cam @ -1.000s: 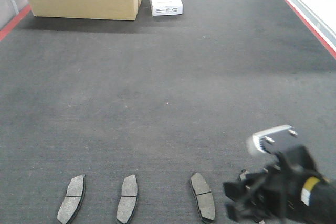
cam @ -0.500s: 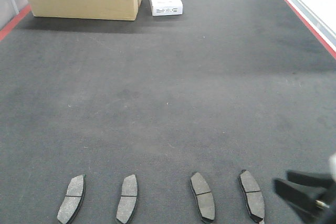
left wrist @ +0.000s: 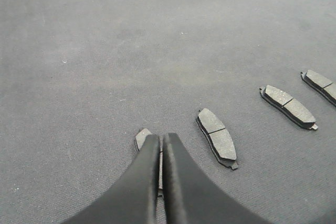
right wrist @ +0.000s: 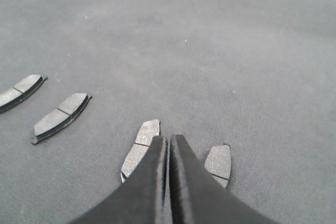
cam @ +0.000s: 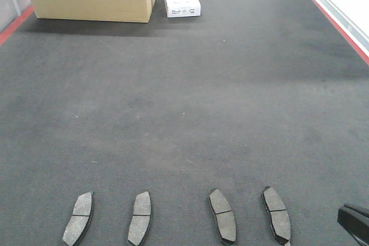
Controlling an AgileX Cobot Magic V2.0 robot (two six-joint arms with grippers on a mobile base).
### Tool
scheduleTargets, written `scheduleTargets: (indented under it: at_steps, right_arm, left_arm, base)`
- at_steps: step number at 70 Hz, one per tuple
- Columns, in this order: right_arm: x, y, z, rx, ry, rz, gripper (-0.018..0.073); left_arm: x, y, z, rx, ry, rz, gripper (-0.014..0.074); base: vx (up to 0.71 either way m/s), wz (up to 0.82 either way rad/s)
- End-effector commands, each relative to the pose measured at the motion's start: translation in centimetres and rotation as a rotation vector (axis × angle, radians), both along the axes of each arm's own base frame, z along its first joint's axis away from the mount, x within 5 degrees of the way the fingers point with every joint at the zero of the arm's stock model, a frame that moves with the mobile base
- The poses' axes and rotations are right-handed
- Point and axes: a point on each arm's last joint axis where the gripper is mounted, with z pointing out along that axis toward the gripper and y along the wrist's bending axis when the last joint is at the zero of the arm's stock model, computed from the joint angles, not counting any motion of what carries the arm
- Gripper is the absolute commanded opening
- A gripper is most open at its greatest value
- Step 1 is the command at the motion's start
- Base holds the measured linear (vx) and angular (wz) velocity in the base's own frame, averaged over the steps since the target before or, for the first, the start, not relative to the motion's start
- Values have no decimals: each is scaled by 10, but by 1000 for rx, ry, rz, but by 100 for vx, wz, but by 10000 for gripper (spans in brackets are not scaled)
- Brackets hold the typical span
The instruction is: Move and align brake pads A on conveyor
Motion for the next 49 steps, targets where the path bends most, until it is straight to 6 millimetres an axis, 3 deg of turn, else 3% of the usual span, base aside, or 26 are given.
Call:
scheduleTargets:
  at_steps: [1,49]
  right_arm:
    - [3,1,15,38,-96,-5,-8]
    - [3,1,15,39,-94,-5,-8]
  left_arm:
    - [1,-1,13,-41,-71,-4,-6]
    - [1,-1,13,-41,-71,-4,-6]
  base:
    - [0,0]
    - [0,0]
